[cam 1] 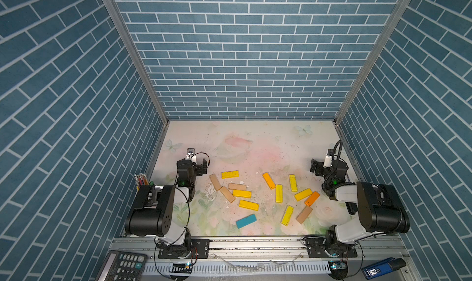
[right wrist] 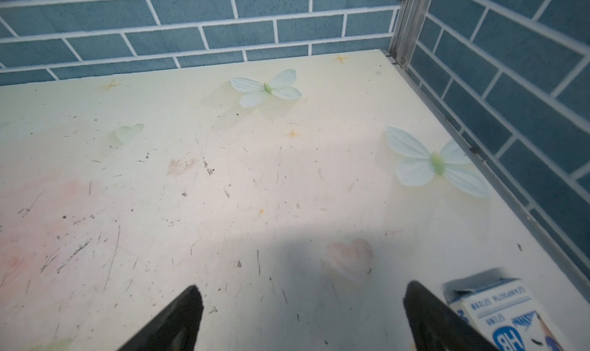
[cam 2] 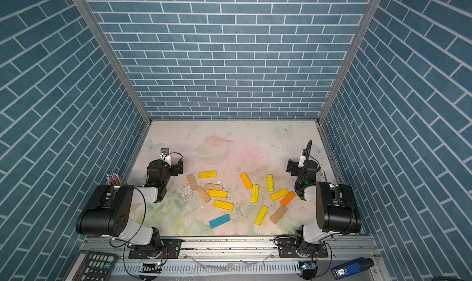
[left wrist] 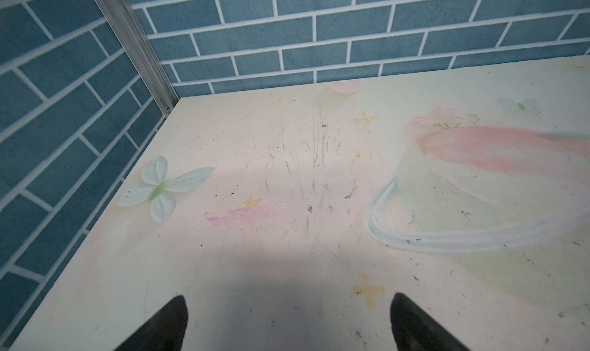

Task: Assemble the number 8 with building blocks
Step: Pick up the building block from the center of the board.

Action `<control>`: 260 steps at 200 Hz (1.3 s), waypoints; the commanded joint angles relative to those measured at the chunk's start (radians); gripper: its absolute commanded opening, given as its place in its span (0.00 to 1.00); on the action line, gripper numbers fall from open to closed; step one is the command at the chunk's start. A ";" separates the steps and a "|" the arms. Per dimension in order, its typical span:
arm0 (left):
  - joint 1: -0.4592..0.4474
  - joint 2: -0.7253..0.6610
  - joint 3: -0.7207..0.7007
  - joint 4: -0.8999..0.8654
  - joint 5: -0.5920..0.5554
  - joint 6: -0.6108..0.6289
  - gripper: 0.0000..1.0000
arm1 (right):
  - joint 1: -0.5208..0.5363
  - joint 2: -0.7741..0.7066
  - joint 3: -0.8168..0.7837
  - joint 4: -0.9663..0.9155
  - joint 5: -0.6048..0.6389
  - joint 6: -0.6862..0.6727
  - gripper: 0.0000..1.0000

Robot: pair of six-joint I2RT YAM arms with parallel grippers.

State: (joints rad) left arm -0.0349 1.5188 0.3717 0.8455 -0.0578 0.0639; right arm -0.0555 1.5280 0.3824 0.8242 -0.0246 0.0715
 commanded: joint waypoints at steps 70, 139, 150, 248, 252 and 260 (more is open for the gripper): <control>0.007 -0.011 0.006 0.021 0.031 0.013 0.99 | -0.003 0.006 0.011 0.032 -0.001 -0.024 0.99; 0.006 -0.150 0.043 -0.181 -0.080 -0.036 1.00 | -0.003 -0.186 0.062 -0.216 0.029 -0.008 0.99; 0.001 -0.175 0.089 -0.290 -0.110 -0.054 1.00 | -0.003 -0.231 0.078 -0.273 0.038 0.014 0.99; -0.175 -0.185 0.529 -1.101 -0.067 -0.347 1.00 | 0.159 -0.447 0.222 -0.749 0.046 0.296 0.99; -0.187 -0.172 0.545 -1.132 -0.070 -0.358 1.00 | 0.173 -0.451 0.223 -0.757 0.045 0.300 0.99; -0.211 -0.146 0.575 -1.188 -0.077 -0.381 1.00 | 0.206 -0.460 0.221 -0.770 0.039 0.309 0.99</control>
State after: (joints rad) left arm -0.1841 1.3041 0.8783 -0.0589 -0.1711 -0.2165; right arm 0.0822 1.0981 0.5793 0.1764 0.0139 0.3111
